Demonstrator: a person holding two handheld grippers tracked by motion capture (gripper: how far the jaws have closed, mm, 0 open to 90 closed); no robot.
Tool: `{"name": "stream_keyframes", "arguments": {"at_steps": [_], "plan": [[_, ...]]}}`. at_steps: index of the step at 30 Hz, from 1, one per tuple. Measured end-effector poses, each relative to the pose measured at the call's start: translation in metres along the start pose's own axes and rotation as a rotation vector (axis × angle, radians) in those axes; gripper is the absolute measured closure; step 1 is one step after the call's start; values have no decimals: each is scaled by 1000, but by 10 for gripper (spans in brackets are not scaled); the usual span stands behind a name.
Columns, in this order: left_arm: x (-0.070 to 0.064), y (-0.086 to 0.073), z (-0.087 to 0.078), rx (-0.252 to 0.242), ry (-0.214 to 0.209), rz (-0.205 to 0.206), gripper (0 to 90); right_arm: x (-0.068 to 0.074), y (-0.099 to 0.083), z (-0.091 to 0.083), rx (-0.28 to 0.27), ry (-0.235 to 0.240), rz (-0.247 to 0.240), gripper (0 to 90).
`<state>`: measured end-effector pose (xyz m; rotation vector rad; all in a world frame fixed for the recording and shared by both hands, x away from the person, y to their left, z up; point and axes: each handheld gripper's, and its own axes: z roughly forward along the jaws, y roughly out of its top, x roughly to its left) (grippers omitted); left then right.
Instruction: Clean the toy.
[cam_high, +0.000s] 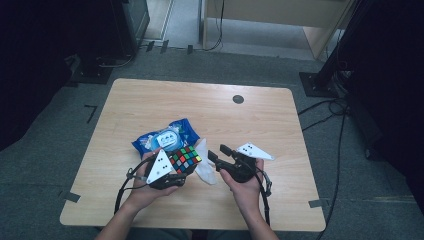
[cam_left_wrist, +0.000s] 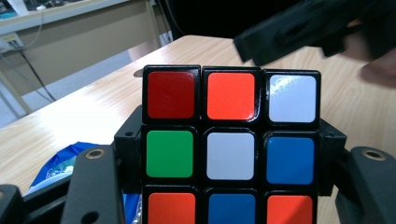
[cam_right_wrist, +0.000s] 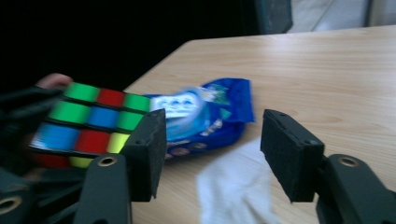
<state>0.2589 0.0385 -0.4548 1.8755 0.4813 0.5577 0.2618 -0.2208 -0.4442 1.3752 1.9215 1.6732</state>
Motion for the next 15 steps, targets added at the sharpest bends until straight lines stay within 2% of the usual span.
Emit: {"name": "stream_keyframes", "arguments": {"at_steps": [7,12,15], "plan": [[-13,-1,9,10,22,32,339,30,6,0,38,115,54,301],[-16,1,8,-7,27,39,339,37,-1,11,98,149,71,266],[-18,2,7,-22,28,44,338,38,-6,18,126,165,113,268]]}}
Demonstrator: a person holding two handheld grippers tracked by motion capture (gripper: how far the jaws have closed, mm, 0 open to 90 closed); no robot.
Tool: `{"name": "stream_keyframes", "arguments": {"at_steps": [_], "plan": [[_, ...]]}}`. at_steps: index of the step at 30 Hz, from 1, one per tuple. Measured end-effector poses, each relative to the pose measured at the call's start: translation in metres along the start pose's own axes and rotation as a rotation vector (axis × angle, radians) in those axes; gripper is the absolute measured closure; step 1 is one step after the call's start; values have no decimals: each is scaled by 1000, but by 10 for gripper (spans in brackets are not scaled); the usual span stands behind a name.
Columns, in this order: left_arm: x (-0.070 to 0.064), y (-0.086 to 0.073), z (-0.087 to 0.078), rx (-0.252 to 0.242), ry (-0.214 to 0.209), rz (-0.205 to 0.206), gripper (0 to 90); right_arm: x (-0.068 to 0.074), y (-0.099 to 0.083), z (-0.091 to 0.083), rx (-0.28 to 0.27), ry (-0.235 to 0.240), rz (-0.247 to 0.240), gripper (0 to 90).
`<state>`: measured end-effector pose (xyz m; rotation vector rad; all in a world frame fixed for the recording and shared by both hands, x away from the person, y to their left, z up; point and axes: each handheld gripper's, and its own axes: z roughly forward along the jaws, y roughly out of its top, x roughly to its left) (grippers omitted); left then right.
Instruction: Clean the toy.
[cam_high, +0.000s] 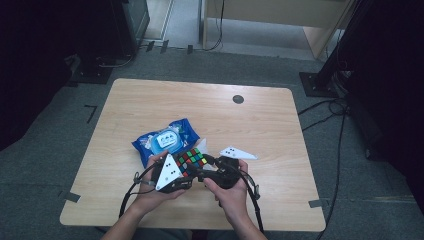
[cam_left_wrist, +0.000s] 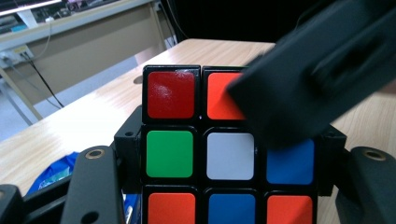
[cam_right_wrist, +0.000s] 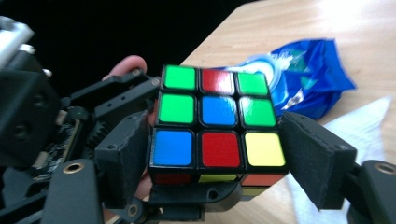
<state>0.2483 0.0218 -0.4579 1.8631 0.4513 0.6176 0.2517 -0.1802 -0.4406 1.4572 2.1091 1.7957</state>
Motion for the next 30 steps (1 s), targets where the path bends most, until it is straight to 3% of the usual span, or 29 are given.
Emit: {"name": "stream_keyframes", "arguments": {"at_steps": [3,6,10,14,19,23,28,30], "plan": [[-2,1,0,-2,2,8,338,-1,-2,3,1,20,35,335],[-3,1,1,1,0,4,338,-4,-3,2,-6,40,77,344],[-4,0,3,13,-10,16,325,-4,-3,1,-1,18,74,346],[-7,0,3,31,-3,20,204,-6,1,-6,-33,-20,57,346],[2,2,-5,25,21,-24,181,-13,16,-27,-111,-105,8,347],[14,1,-14,39,55,-65,171,-20,27,-42,-156,-203,-30,346],[32,-6,-31,62,119,-131,168,-37,29,-49,-164,-400,-146,346],[39,-12,-41,69,147,-162,168,-48,27,-48,-148,-466,-167,346]]}}
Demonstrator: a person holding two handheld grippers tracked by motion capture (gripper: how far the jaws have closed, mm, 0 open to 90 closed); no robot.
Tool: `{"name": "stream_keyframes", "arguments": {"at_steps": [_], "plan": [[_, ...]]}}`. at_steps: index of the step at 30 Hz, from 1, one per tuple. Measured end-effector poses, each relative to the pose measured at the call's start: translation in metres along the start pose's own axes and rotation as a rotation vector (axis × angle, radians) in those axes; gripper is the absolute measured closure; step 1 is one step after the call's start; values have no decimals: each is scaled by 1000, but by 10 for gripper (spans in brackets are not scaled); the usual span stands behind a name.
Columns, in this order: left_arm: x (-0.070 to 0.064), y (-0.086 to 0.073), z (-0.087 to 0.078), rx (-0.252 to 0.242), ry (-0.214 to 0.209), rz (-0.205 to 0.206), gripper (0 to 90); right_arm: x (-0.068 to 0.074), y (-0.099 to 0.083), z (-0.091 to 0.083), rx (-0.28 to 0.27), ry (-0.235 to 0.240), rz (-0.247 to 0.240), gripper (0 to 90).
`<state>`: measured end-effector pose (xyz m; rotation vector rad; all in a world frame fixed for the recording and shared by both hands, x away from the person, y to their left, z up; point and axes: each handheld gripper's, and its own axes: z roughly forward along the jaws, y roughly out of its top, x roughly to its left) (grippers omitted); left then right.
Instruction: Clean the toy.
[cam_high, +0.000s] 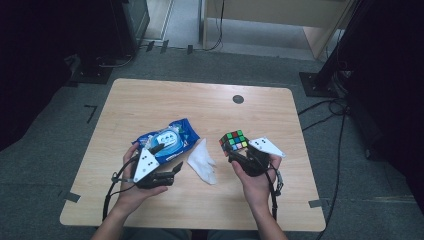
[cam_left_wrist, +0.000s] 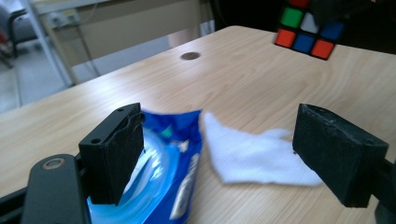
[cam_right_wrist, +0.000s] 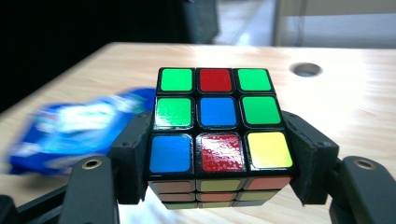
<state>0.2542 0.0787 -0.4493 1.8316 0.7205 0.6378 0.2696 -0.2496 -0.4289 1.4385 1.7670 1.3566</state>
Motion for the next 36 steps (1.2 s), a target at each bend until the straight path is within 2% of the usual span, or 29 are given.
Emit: {"name": "stream_keyframes", "arguments": {"at_steps": [2,5,9,12,14,18,20,22,25,27,32,33,36], "plan": [[9,-9,-9,12,33,-31,168,-10,-8,8,19,-68,-25,346],[22,-23,-22,39,68,-78,168,-20,-17,17,50,-124,-44,346],[40,-41,-40,78,123,-125,168,-32,-29,28,79,-194,-77,346],[53,-53,-50,95,166,-158,168,-38,-36,33,107,-221,-82,346],[61,-60,-57,103,198,-195,168,-42,-39,36,121,-231,-83,346],[72,-67,-62,136,263,-216,169,-45,-43,39,137,-241,-81,346],[77,-71,-62,149,277,-251,169,-45,-45,41,151,-241,-86,346],[81,-75,-61,178,298,-267,169,-45,-48,44,165,-243,-94,346],[85,-80,-58,207,309,-293,169,-46,-50,47,181,-243,-92,346],[86,-82,-58,221,318,-299,169,-48,-52,47,185,-238,-75,346],[89,-85,-56,240,320,-308,169,-49,-51,48,186,-231,-75,342],[89,-86,-56,241,319,-309,169,-49,-51,47,185,-234,-77,330],[90,-87,-56,252,324,-307,170,-51,-46,42,154,-218,-71,179]]}}
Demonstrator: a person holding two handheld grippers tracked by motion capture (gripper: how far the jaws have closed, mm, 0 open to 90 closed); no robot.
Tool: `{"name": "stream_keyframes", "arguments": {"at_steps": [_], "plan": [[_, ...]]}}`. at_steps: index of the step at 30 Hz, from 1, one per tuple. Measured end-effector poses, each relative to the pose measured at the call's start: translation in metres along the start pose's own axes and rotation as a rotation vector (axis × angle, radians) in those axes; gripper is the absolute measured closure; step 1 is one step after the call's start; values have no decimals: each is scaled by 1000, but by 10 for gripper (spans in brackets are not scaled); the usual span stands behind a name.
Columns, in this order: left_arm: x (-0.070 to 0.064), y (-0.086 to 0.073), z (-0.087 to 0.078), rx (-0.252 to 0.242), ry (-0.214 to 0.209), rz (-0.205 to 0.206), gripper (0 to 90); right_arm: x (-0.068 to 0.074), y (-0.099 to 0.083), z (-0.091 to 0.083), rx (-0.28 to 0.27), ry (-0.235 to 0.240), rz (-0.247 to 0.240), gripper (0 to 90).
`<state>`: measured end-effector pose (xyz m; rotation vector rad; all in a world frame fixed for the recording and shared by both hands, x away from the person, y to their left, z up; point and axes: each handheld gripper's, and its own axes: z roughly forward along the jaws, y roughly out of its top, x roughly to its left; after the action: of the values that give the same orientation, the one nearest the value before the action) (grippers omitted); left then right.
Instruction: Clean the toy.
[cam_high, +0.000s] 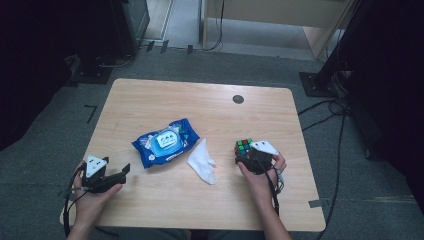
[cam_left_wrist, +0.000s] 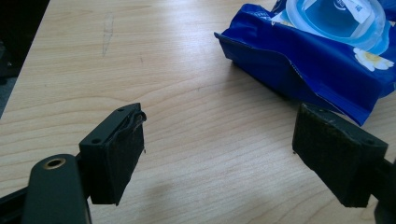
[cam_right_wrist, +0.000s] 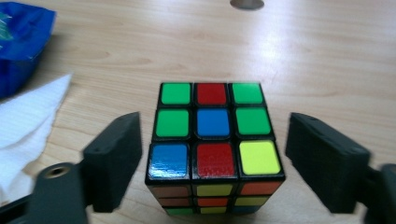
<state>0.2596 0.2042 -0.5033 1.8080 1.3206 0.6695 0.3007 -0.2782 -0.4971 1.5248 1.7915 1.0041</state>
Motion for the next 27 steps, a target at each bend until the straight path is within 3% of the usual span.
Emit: {"name": "stream_keyframes", "arguments": {"at_steps": [2,7,10,15,19,27], "plan": [[2,0,0,6,5,1,169,-2,3,-6,-11,3,-11,160],[7,-2,3,36,19,-11,169,-19,15,-32,-108,50,55,155],[9,-3,5,66,35,-19,170,-33,23,-43,-122,34,64,154],[14,-6,7,111,47,-49,171,-65,19,-56,-83,-14,75,155],[16,-6,6,128,57,-52,171,-87,5,-67,-32,-41,55,155],[14,-10,8,170,61,-39,171,-120,-28,-89,28,-81,84,157]]}}
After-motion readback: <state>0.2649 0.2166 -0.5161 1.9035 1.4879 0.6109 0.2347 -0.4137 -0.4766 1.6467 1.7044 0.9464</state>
